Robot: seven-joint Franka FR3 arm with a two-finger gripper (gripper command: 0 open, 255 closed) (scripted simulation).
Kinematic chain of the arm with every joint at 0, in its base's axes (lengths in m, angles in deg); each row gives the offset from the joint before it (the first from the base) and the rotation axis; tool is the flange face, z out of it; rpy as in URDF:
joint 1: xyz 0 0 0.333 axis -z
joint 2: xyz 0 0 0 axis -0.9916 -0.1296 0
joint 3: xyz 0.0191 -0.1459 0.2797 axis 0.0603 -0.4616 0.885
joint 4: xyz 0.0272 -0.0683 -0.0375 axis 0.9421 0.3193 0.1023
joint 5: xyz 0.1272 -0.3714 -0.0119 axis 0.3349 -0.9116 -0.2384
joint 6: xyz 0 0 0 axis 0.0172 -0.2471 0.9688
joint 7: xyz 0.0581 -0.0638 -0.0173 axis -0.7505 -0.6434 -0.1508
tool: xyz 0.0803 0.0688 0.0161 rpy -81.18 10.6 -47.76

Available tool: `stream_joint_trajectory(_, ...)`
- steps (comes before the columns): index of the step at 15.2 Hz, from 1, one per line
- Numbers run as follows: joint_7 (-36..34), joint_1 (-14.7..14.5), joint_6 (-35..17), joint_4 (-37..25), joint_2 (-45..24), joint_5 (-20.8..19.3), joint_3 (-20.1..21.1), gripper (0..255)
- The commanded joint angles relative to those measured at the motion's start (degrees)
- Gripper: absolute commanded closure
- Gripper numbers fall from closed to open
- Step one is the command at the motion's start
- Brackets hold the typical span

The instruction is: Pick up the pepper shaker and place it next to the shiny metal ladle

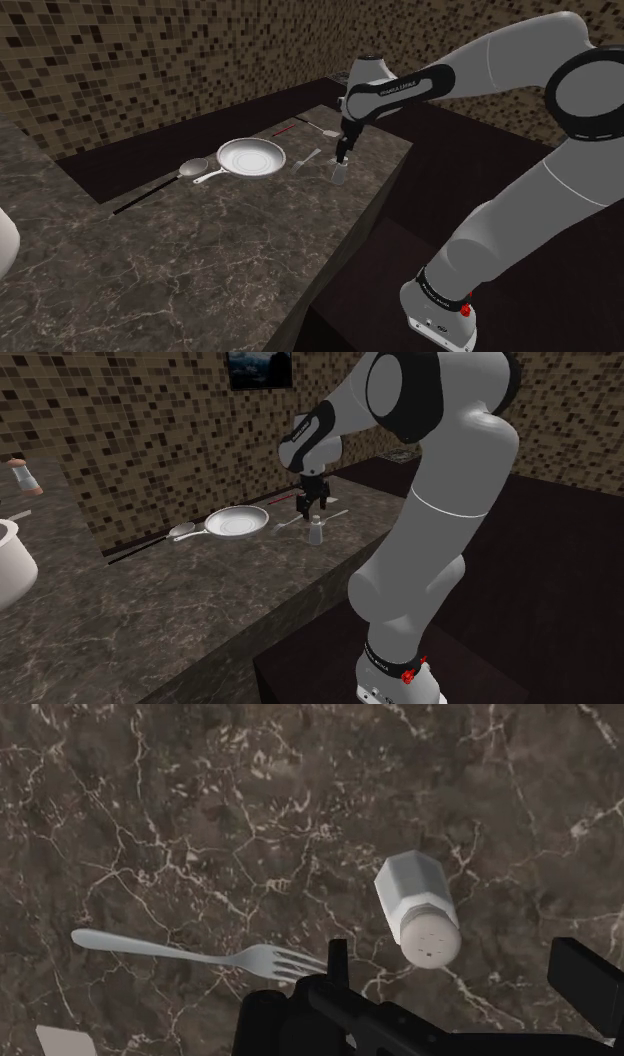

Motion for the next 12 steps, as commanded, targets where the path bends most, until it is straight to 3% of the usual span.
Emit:
stream_joint_trajectory(1, -0.05, 0.06, -1.48, 0.50, -0.93, -0.11, -0.08, 0)
stream_joint_trajectory(5, -0.10, 0.20, -4.40, 1.73, -2.61, -0.25, -0.27, 0)
stream_joint_trajectory(12, -0.10, 0.20, -4.39, 1.71, -2.62, -0.25, -0.27, 0)
